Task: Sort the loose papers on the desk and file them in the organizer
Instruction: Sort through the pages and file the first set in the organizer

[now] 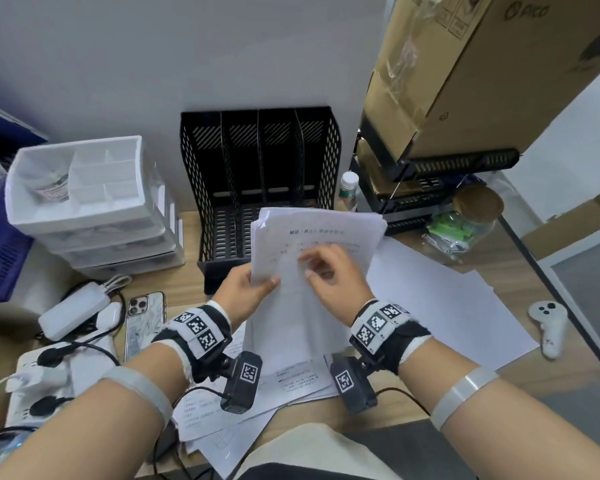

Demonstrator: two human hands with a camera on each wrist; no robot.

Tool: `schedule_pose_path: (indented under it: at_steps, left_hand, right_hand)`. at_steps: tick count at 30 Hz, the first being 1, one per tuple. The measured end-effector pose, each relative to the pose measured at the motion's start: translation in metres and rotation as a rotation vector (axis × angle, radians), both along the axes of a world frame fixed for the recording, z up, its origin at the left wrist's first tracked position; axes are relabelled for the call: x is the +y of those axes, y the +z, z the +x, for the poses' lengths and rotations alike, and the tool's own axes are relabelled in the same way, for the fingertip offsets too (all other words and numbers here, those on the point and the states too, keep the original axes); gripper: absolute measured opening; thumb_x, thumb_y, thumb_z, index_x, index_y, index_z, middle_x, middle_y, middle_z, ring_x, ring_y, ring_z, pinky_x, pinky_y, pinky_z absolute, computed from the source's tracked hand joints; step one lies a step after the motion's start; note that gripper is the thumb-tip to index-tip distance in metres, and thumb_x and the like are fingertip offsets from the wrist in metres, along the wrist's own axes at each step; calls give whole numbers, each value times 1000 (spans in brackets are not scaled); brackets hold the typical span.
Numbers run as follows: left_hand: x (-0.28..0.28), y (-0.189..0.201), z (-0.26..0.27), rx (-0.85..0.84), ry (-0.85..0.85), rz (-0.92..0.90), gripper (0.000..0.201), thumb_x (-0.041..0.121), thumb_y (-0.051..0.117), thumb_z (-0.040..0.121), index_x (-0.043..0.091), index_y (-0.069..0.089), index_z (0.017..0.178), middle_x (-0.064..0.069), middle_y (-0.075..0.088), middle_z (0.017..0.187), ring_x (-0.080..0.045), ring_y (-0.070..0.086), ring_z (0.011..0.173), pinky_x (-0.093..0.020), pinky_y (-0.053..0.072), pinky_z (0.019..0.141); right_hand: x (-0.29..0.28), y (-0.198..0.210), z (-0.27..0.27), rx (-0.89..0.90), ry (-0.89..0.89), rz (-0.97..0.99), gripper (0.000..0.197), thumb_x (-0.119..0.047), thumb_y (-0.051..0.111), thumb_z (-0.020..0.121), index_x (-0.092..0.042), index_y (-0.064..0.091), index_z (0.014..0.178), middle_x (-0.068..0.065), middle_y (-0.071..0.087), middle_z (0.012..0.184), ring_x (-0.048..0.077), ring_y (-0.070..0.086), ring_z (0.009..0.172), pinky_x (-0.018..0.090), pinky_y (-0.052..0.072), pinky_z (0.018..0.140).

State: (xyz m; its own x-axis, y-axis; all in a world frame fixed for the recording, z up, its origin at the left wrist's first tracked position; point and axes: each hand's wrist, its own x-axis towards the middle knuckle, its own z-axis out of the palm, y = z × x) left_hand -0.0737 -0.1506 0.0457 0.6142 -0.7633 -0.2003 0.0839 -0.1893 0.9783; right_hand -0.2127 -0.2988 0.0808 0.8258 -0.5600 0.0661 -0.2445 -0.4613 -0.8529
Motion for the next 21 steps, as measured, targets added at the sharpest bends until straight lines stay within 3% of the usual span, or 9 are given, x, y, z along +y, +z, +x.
schedule_pose_path:
  at_steps: [3, 5, 8, 9, 11, 14, 16, 18, 21]
  left_hand:
    - [14, 10, 13, 101, 95, -43, 16, 8, 73, 90, 16, 73, 104, 2, 81, 100, -25, 74, 101, -53, 55, 103]
    - [26, 18, 21, 163, 130, -92, 27, 15, 76, 80, 12, 73, 106, -3, 80, 104, -25, 74, 101, -50, 58, 97]
    - [41, 24, 30, 108, 134, -121, 22, 18, 70, 83, 21, 75, 105, -8, 77, 106, -29, 70, 99, -49, 59, 85]
    - [45, 25, 32, 89, 137, -124, 24, 18, 70, 84, 24, 75, 107, -9, 76, 108, -28, 69, 100, -48, 58, 84]
    - [51, 23, 32, 66, 159, -132, 36, 17, 73, 83, 18, 70, 119, -16, 74, 117, -30, 69, 106, -49, 57, 92]
    - [63, 19, 26, 21, 224, -128, 48, 14, 79, 80, 9, 65, 126, -19, 73, 120, -27, 70, 107, -47, 58, 95]
    - [71, 15, 21, -4, 276, -94, 46, 11, 83, 77, 16, 70, 121, -15, 74, 118, -22, 71, 104, -43, 59, 91]
    - [76, 9, 19, -27, 248, -41, 48, 17, 86, 73, 29, 72, 118, -12, 72, 122, -24, 70, 109, -44, 60, 93]
    - [78, -3, 18, -17, 203, 46, 48, 23, 87, 73, 28, 72, 119, -7, 76, 117, -26, 71, 107, -56, 57, 97]
  right_hand:
    - [-19, -7, -6, 56, -382, -7, 62, -10, 74, 73, -17, 44, 126, 4, 44, 122, 19, 50, 109, 37, 46, 101]
    - [-32, -7, -7, 57, -321, 225, 82, -14, 82, 71, -16, 35, 139, 2, 43, 130, 15, 49, 118, 34, 42, 105]
    - [-33, 2, -3, 30, -19, 272, 59, -20, 79, 80, -12, 56, 133, 1, 62, 129, 4, 59, 118, 27, 49, 100]
    - [-24, 8, 0, -3, 30, 261, 40, -12, 73, 85, -18, 63, 123, -3, 67, 121, -4, 61, 110, 20, 49, 94]
    - [-6, 14, 9, -79, 7, 290, 38, 0, 63, 90, -35, 61, 103, -12, 66, 105, -13, 61, 95, 15, 47, 88]
    - [18, 2, 18, -96, -79, 368, 22, -14, 65, 88, -35, 63, 90, 2, 71, 98, 16, 67, 99, 44, 54, 93]
    - [28, -3, 19, -68, -96, 385, 23, -20, 67, 83, -41, 69, 92, 3, 74, 101, 24, 67, 102, 51, 53, 93]
    - [34, -5, 16, -77, -30, 337, 44, -12, 65, 81, -46, 69, 107, -3, 72, 112, 18, 64, 112, 44, 51, 98]
    - [35, -16, 10, -45, -18, 351, 52, -11, 65, 73, -28, 65, 122, -3, 69, 120, 18, 61, 117, 40, 51, 95]
